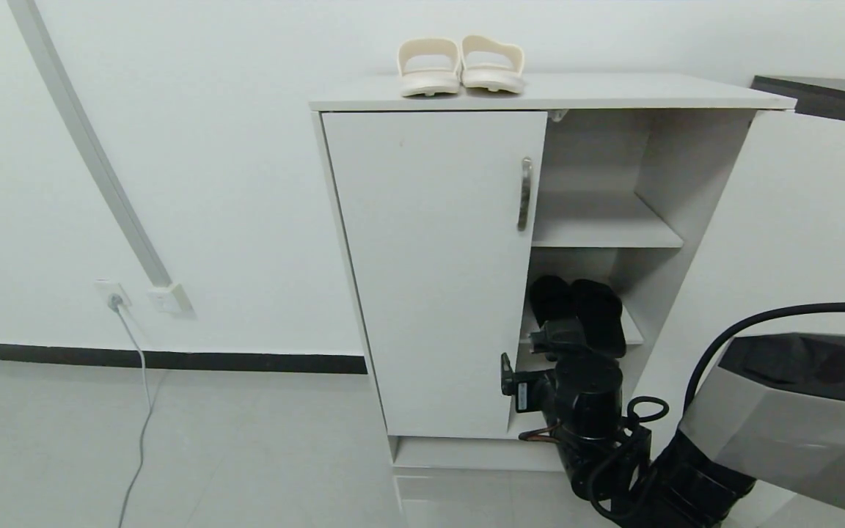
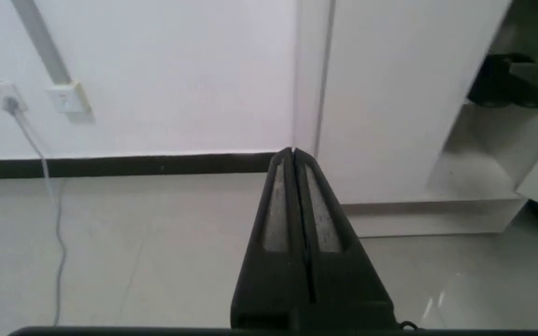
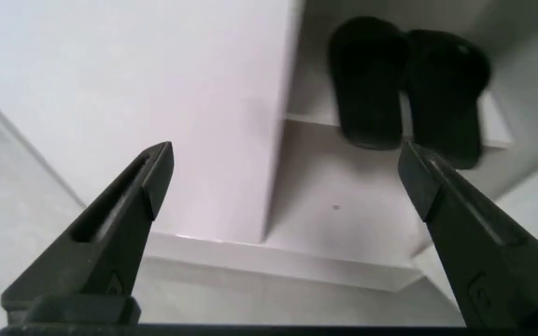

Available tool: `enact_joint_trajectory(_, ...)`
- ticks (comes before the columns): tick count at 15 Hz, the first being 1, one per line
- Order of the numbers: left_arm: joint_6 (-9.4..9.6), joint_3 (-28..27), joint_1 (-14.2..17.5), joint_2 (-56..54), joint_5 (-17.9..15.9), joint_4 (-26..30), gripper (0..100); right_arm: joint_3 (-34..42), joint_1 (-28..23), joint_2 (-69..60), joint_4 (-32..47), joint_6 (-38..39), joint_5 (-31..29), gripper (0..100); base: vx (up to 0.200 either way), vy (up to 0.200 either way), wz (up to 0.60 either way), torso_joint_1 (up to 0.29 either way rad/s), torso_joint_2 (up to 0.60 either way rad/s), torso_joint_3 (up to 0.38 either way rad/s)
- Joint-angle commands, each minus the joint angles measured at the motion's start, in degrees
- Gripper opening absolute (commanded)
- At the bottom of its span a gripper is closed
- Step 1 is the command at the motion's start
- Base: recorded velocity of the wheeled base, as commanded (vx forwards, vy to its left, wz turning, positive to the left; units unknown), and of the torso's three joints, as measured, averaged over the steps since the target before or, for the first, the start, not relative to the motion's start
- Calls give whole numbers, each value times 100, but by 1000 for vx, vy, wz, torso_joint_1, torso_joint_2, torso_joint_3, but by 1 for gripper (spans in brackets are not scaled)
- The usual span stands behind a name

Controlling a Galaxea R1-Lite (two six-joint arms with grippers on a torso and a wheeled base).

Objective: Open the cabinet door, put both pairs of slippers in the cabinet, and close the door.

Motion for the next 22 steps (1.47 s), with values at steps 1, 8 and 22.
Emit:
enact_joint_trajectory(1, -5, 1, 0, 7, -2, 0, 0, 9, 8, 14, -15, 0, 0, 100, 0, 200, 0, -2, -7, 2)
enact_joint_trajectory(8, -5, 1, 0, 7, -2, 0, 0, 70, -28, -74, -208, -9, 0, 100, 0, 57, 0, 1, 0, 1)
enact_joint_trajectory(22, -13, 1, 0, 7, 16, 0, 0, 360, -133, -65, -498, -449, 299, 100, 0, 0, -86, 1, 1, 1)
